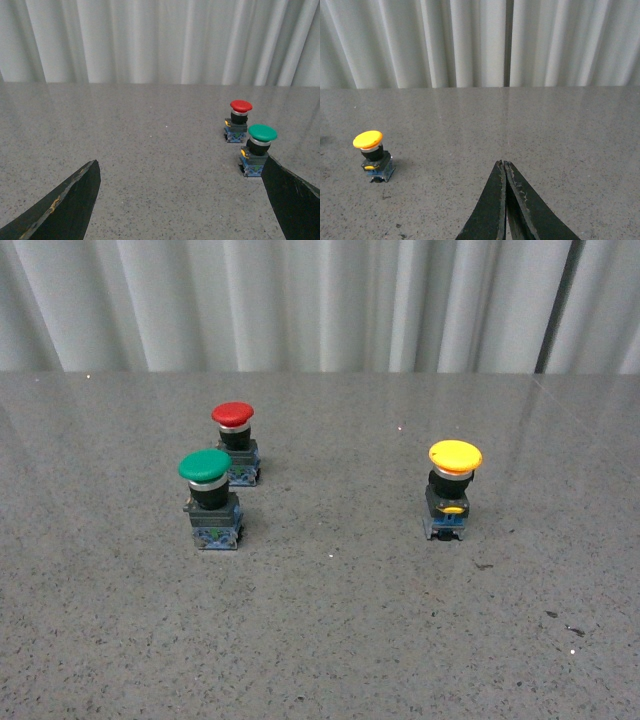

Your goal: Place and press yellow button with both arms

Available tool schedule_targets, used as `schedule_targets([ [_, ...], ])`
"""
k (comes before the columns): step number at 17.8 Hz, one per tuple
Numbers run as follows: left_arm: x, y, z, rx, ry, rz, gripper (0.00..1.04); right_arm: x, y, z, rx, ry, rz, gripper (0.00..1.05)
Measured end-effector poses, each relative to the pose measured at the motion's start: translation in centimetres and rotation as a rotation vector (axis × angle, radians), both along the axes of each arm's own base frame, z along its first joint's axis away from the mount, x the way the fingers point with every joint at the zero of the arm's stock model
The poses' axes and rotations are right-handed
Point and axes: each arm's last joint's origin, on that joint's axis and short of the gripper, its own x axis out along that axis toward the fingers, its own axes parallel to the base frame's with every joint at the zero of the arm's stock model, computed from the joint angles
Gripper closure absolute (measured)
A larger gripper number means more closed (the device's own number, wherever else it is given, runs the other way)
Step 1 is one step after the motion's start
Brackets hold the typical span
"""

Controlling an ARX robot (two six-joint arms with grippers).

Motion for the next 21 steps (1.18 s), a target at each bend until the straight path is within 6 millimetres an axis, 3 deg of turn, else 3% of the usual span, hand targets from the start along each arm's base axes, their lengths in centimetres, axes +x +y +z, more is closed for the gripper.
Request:
schedule_targets([
  [16,0.0,0.0,0.0,0.0,0.0,0.001,0.07,-2.5,0.0,-1.5,0.0,0.03,-0.001,1.03],
  [17,0.0,0.0,0.0,0.0,0.001,0.0,0.07,-2.8,0.0,-1.0,0.0,-0.033,0.0,1.03],
  [21,0.0,0.0,0.0,0.0,0.0,0.0,0.07,-2.8,0.0,-1.2,0.0,-0.011,0.0,1.03],
])
